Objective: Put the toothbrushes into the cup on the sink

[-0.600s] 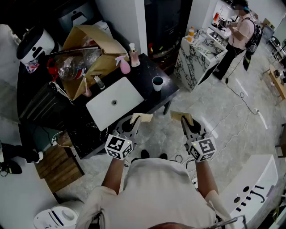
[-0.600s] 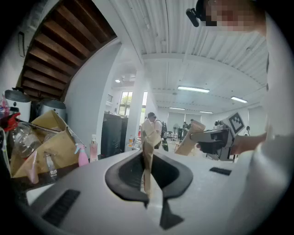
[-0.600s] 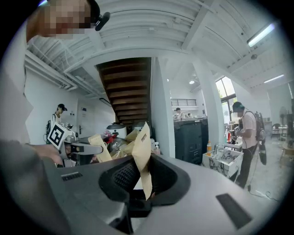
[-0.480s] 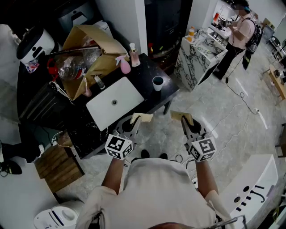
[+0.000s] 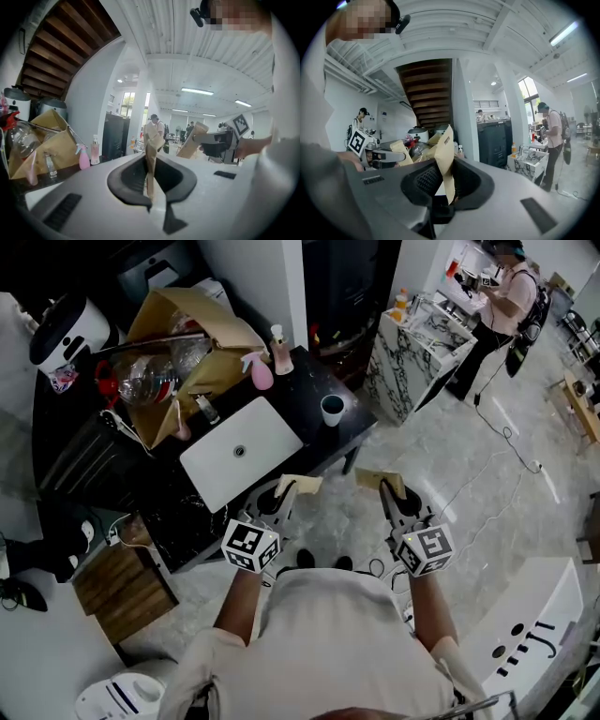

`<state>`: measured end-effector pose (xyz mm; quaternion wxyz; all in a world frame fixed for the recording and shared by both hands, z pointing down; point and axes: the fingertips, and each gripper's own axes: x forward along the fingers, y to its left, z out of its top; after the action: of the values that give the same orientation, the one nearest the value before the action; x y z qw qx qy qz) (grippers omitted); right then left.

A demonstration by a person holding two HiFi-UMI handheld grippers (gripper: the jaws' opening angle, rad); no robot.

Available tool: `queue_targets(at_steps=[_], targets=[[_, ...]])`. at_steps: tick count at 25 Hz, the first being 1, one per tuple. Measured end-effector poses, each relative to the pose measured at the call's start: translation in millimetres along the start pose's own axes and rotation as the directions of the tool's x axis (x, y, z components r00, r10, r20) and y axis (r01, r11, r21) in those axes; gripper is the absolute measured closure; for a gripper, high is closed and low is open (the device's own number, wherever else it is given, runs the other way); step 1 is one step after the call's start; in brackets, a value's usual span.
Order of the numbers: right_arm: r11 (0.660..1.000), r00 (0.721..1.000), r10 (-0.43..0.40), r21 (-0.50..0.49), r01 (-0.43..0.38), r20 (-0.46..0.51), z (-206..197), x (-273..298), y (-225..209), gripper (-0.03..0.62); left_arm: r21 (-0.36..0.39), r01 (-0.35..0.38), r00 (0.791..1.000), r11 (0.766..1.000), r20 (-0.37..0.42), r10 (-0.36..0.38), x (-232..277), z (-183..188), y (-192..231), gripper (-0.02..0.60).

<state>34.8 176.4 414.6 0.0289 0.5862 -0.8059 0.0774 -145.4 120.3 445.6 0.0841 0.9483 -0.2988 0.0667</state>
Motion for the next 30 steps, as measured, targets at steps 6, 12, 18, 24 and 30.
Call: queue_targets(at_steps=[6, 12, 18, 24, 30], targets=[[0.999, 0.999, -0.046, 0.024, 0.046, 0.012, 3, 2, 0, 0.523, -0.008, 0.019, 1.000, 1.000, -0.001, -0.019, -3, -3, 8, 0.549], [0.996, 0.997, -0.083, 0.039, 0.083, 0.006, -7, 5, 7, 0.523, -0.010, 0.048, 0.999, 0.999, -0.015, -0.049, -6, -14, 17, 0.549], [0.992, 0.994, -0.110, 0.068, 0.108, 0.023, -11, 8, 15, 0.523, -0.020, 0.057, 0.998, 0.998, -0.022, -0.057, -16, -23, 31, 0.549], [0.990, 0.992, -0.122, 0.069, 0.121, 0.019, -15, 9, 18, 0.523, 0.006, 0.052, 0.998, 0.999, -0.038, -0.052, -17, -28, 38, 0.549], [0.987, 0.992, -0.130, 0.090, 0.129, 0.000, -22, 17, 10, 0.523, -0.010, 0.063, 0.997, 0.998, -0.042, -0.064, -5, -28, 43, 0.549]])
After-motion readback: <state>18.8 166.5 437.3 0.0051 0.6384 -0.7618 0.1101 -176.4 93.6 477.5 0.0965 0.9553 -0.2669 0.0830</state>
